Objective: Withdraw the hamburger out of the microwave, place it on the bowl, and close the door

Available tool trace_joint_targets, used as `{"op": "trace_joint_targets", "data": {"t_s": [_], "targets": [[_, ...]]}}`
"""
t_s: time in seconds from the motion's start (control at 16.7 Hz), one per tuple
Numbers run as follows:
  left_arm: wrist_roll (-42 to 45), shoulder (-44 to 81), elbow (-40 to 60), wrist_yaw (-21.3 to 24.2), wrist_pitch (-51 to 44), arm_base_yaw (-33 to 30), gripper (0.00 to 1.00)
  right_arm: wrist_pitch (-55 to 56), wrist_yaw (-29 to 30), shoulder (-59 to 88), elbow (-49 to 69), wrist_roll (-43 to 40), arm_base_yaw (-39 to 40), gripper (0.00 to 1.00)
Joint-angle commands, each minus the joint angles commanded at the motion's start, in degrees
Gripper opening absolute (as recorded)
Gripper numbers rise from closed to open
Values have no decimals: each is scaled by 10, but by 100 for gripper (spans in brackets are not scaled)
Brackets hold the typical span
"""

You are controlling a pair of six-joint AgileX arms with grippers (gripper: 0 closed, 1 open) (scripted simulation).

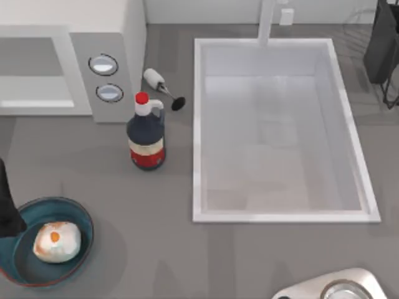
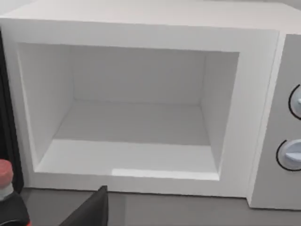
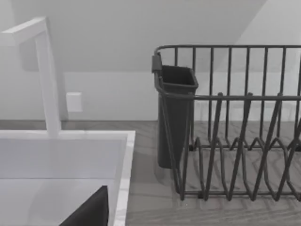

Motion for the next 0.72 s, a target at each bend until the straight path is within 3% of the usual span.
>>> {"op": "trace_joint_targets", "data": {"t_s": [0.42, 0.72], "targets": [[21, -20, -10, 5, 15, 3, 100, 0, 0, 0, 0, 0, 0, 100], [21, -20, -10, 5, 15, 3, 62, 0, 0, 0, 0, 0, 0, 100]]}}
